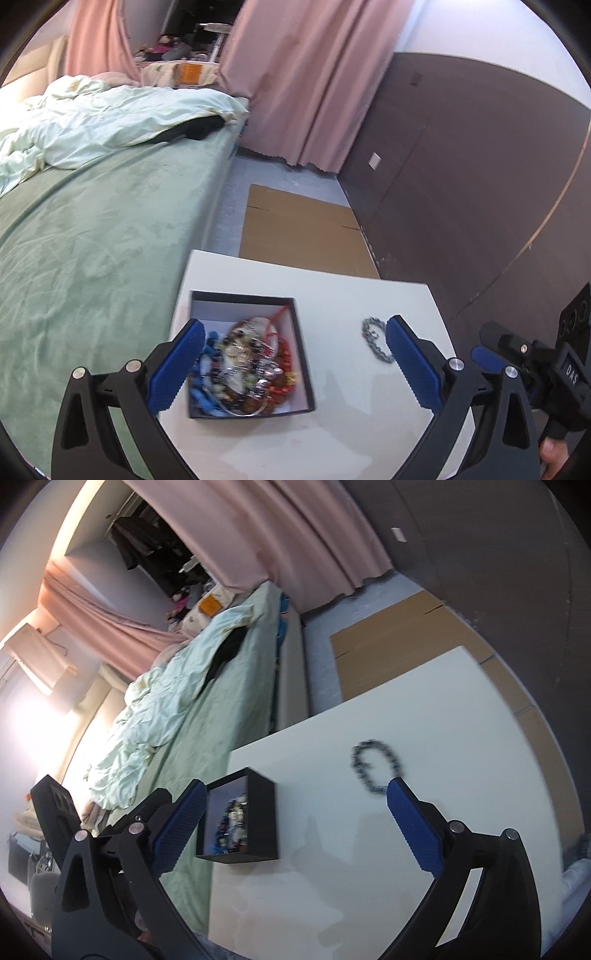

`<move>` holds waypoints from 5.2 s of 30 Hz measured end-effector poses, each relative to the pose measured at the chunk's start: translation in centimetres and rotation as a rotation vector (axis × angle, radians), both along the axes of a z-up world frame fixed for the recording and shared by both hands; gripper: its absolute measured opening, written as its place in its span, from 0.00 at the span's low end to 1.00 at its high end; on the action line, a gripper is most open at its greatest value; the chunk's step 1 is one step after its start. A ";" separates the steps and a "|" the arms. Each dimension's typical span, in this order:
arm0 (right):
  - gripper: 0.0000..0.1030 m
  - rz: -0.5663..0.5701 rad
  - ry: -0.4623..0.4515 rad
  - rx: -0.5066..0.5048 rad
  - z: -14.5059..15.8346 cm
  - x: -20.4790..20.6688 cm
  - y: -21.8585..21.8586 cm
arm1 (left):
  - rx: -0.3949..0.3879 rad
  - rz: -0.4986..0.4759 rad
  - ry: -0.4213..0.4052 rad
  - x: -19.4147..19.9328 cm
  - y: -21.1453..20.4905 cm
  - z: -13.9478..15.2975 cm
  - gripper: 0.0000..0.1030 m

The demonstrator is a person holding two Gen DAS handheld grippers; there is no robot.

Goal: Organize jewelry
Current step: 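Move the left gripper to the grey beaded bracelet and close on it, then lift the grey bracelet with the left gripper while the right gripper grasps the silver ring, then lower the bracelet and ring into the black box and open both grippers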

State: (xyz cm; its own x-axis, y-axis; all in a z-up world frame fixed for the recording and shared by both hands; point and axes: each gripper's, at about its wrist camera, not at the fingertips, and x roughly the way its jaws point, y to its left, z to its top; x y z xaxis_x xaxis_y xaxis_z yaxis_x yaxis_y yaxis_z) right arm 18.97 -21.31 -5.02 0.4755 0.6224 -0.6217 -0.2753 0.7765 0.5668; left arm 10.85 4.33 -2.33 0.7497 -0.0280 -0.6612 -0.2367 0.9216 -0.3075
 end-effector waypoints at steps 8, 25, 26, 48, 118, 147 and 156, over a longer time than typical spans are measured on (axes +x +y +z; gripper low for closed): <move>0.95 -0.058 0.013 -0.027 -0.5 0.9 -3.1 | 0.027 -0.100 0.028 2.3 -3.7 -1.3 0.92; 0.94 -0.134 0.167 -0.011 -4.4 5.6 -6.1 | -0.018 -0.260 0.118 8.1 -8.4 -5.6 0.64; 0.94 -0.140 0.172 -0.010 -4.5 5.9 -6.2 | -0.019 -0.264 0.124 8.5 -8.6 -6.0 0.62; 0.90 -0.183 0.197 -0.061 -5.8 8.5 -6.4 | 0.181 -0.295 0.259 12.5 -14.2 -12.6 0.46; 0.23 0.056 0.141 -0.590 -10.4 7.0 9.7 | -0.076 -0.087 -0.004 4.6 2.8 0.5 0.06; 0.12 0.124 -0.001 -0.364 -4.9 2.3 10.1 | 0.030 0.076 0.048 0.5 5.8 0.3 0.82; 0.12 0.171 -0.059 -0.268 -2.8 -0.2 13.3 | 0.043 0.101 0.025 -1.8 7.2 1.1 0.92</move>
